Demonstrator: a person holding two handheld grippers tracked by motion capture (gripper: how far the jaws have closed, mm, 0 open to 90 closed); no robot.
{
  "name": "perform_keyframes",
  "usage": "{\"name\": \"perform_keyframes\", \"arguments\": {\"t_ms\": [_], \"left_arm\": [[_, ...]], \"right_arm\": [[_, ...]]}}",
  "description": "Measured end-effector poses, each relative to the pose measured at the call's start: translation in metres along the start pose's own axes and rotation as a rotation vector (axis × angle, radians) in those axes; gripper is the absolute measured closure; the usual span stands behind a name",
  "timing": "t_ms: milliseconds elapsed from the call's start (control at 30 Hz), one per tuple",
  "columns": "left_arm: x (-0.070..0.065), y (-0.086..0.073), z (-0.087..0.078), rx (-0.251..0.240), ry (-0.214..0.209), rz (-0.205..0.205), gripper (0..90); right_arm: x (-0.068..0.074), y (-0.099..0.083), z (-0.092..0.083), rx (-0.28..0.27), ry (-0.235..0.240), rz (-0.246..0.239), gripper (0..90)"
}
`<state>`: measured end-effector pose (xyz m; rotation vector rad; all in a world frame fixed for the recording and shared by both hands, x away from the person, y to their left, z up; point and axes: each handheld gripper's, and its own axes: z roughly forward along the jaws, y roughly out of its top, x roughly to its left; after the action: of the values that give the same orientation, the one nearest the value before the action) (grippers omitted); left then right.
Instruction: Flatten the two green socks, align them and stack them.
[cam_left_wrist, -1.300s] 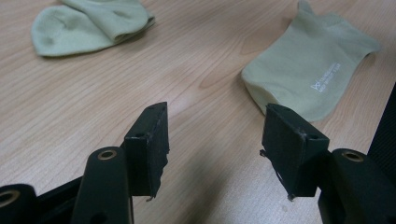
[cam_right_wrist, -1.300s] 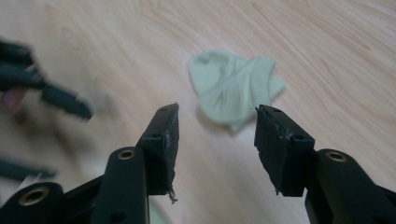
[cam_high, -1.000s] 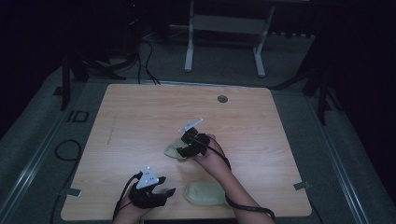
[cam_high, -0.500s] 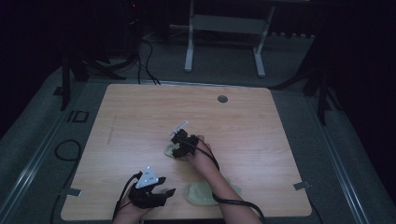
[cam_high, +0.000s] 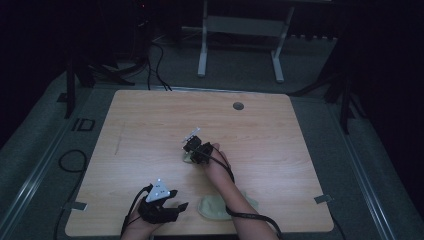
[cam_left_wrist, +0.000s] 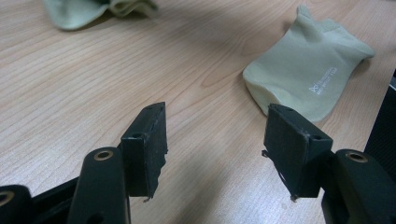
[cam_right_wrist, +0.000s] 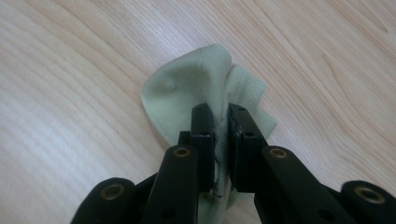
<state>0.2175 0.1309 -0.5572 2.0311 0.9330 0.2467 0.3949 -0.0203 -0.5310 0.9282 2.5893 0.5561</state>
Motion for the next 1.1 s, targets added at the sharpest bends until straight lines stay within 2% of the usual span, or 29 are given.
{"name": "perform_keyframes", "arguments": {"t_ms": [67, 100, 233, 333, 433, 667, 767, 867, 1000, 1100], "left_arm": [[0.000, 0.000, 0.001, -0.001, -0.002, -0.003, 39.5], [0.000, 0.000, 0.001, 0.001, -0.002, -0.002, 39.5], [-0.003, 0.000, 0.002, 0.004, -0.003, 0.000, 39.5], [-0.003, 0.000, 0.003, 0.005, -0.006, -0.003, 39.5], [-0.003, 0.000, 0.004, 0.009, -0.005, -0.004, 39.5], [-0.003, 0.002, 0.005, 0.006, -0.006, -0.016, 39.5], [-0.005, 0.003, 0.005, 0.001, -0.008, -0.016, 39.5], [-0.006, 0.004, 0.005, 0.003, -0.004, -0.013, 39.5], [-0.005, 0.006, 0.006, 0.009, -0.026, -0.014, 39.5], [-0.006, 0.009, 0.005, 0.004, -0.031, -0.021, 39.5]], "right_arm": [[-0.003, -0.001, -0.004, 0.000, -0.002, 0.003, 82.1], [-0.010, -0.003, -0.012, -0.002, 0.004, 0.017, 82.1], [-0.023, -0.007, -0.031, -0.028, 0.012, 0.048, 82.2], [-0.029, -0.013, -0.044, -0.045, -0.006, 0.043, 82.1], [-0.033, -0.023, -0.054, -0.052, -0.011, 0.036, 82.1], [-0.040, -0.056, -0.071, -0.077, -0.023, 0.057, 82.0], [-0.038, -0.072, -0.076, -0.095, -0.027, 0.066, 81.9], [-0.034, -0.086, -0.076, -0.091, -0.024, 0.061, 81.6], [-0.027, -0.102, -0.069, -0.067, -0.009, 0.055, 81.0], [-0.026, -0.108, -0.064, -0.057, 0.002, 0.058, 80.9]]}}
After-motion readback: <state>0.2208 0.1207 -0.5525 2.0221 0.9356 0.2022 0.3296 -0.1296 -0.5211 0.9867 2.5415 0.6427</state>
